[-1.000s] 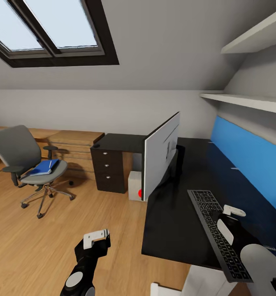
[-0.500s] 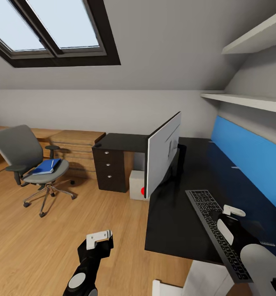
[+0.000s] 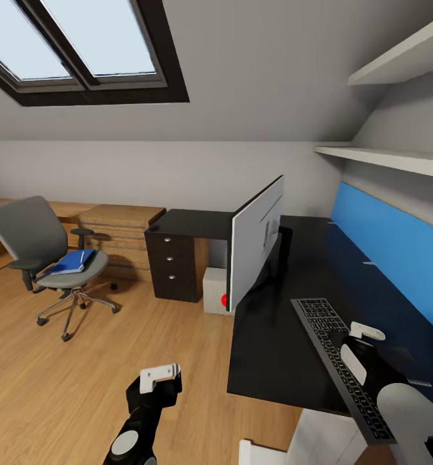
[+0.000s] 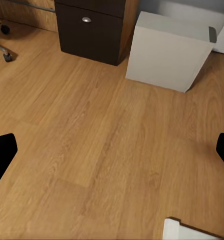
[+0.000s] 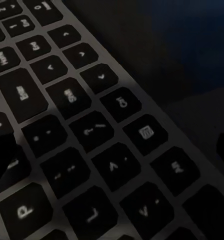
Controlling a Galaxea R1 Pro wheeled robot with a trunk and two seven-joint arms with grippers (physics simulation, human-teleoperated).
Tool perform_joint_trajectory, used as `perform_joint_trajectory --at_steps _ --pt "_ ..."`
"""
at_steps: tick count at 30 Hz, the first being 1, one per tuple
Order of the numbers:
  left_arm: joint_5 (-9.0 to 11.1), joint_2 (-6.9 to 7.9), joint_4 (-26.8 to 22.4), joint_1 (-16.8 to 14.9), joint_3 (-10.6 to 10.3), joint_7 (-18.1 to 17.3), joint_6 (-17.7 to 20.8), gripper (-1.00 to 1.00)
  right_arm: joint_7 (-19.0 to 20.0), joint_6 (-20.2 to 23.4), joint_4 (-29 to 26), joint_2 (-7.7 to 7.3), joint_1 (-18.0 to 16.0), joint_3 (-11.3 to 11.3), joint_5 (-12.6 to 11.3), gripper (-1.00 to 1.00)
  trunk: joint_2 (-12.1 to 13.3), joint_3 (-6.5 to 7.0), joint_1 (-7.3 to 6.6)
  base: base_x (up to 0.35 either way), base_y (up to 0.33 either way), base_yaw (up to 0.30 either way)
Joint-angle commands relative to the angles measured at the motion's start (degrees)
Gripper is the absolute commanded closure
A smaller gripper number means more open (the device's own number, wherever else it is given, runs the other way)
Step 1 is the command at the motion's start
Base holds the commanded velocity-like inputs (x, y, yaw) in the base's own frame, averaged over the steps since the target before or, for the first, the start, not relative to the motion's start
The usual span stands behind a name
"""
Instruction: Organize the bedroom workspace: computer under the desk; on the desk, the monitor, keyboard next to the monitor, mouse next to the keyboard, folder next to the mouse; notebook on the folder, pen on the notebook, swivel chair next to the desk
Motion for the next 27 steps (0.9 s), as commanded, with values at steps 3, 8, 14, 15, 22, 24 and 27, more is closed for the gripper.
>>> perform_joint_trajectory --at_steps 3,8,14,15,22,24,27 --pt "0.4 0.0 0.3 0.0 -0.1 0.4 0.2 -1.0 0.8 0.0 -4.4 -0.13 0.1 0.0 -0.8 -1.0 0.0 -0.07 0.01 0.0 0.0 0.0" --pt "0.4 -0.01 0.4 0.0 -0.1 0.4 0.2 -1.0 1.5 0.0 -7.8 -0.25 0.1 -0.2 -0.8 -1.0 0.0 -0.07 0.01 0.0 0.0 0.0" --pt "0.3 0.08 0.5 0.0 -0.2 0.4 0.0 -1.0 1.7 0.0 -8.3 -0.25 0.2 -0.6 -0.8 -1.0 0.0 -0.07 0.01 -0.094 -0.086 0.0" --pt "0.3 0.08 0.5 0.0 -0.2 0.4 0.0 -1.0 1.7 0.0 -8.4 -0.23 0.2 -0.6 -0.8 -1.0 0.0 -0.07 0.01 -0.226 -0.179 0.0" --pt "0.3 0.08 0.4 -0.1 -0.2 0.4 0.0 -1.0 2.1 0.0 -8.4 -0.28 0.2 -0.6 -0.8 -1.0 0.0 -0.07 0.01 -0.25 -0.187 0.0" --pt "0.3 0.08 0.5 0.0 -0.2 0.4 0.1 -1.0 2.1 0.0 -8.4 -0.25 0.2 -0.6 -0.8 -1.0 0.0 -0.07 0.01 -0.248 -0.156 0.0" --pt "0.3 0.08 0.5 0.0 -0.2 0.4 0.0 -1.0 2.1 0.1 -8.3 -0.22 0.2 -0.6 -0.8 -1.0 0.0 -0.07 0.01 -0.159 -0.097 0.0"
